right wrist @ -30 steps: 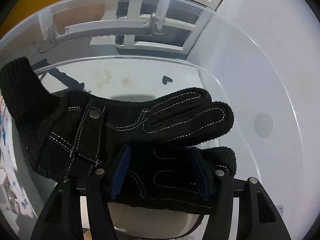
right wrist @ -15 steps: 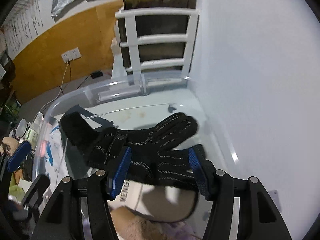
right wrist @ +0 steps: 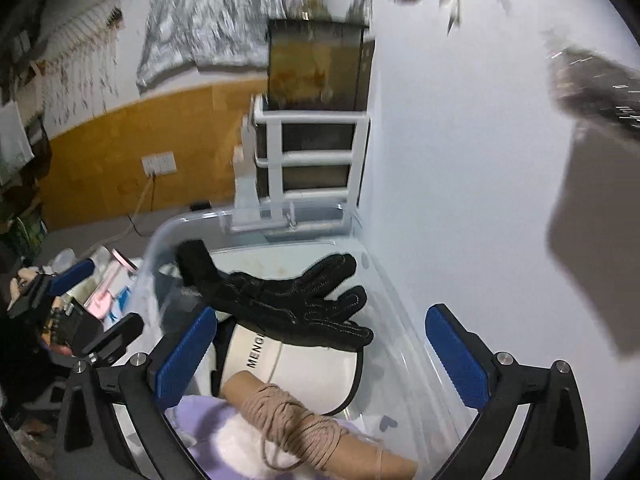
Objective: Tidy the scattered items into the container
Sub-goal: 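Withdraw both grippers from the bin back over the desk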
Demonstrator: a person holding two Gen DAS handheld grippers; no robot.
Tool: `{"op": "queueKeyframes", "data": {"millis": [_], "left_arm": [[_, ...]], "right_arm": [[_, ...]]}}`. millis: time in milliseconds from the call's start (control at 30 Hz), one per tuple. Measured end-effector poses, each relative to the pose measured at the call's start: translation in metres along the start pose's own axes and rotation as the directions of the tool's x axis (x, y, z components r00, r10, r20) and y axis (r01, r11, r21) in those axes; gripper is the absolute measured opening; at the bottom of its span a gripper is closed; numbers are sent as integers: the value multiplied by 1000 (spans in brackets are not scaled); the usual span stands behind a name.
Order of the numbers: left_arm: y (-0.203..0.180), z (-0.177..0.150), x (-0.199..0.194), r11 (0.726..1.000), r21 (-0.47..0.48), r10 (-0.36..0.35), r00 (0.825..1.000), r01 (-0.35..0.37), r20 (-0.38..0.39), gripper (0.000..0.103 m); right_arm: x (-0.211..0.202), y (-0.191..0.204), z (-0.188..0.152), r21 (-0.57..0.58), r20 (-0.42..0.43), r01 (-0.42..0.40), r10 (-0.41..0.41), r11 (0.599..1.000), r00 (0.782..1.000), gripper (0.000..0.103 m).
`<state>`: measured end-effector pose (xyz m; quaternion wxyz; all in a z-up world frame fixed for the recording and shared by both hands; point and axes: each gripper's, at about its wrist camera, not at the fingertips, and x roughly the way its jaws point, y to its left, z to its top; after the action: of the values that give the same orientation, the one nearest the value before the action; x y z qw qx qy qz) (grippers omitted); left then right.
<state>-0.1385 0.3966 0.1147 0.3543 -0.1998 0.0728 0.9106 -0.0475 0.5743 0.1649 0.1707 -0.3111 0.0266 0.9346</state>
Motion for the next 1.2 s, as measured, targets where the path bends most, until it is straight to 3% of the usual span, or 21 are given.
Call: {"op": "queueKeyframes", "data": {"millis": [200,333,500,600,800,1033,1200], "left_arm": [[2,-10,-29,1000,1,5,1000,-5,27,103],[6,-22,-53,1000,-6,2,999,-2,42,103],[13,-42,-81,1000,-25,10,998,-9,55,103],[20,-56,-96,999,-34,27,998,-25,57,103],[37,-84,-123,996,-44,75,995,-72,62,103],[57,-121,-154,994,-29,107,993,-106,44,103],[73,-147,-181,984,-50,174,983,-171,67,103]], "right_arm": [[-42,12,-32,-3,123,47,-46,999,991,103],[-66,15,-59,70,230,52,-67,996,971,103],[-82,19,-93,157,306,58,-104,986,946,103],[-91,26,-115,215,363,88,-163,973,918,103],[-99,43,-147,241,382,49,-141,969,913,103],[-105,64,-182,276,396,-122,3,954,918,103],[-100,90,-199,251,374,-154,51,956,926,103]]}}
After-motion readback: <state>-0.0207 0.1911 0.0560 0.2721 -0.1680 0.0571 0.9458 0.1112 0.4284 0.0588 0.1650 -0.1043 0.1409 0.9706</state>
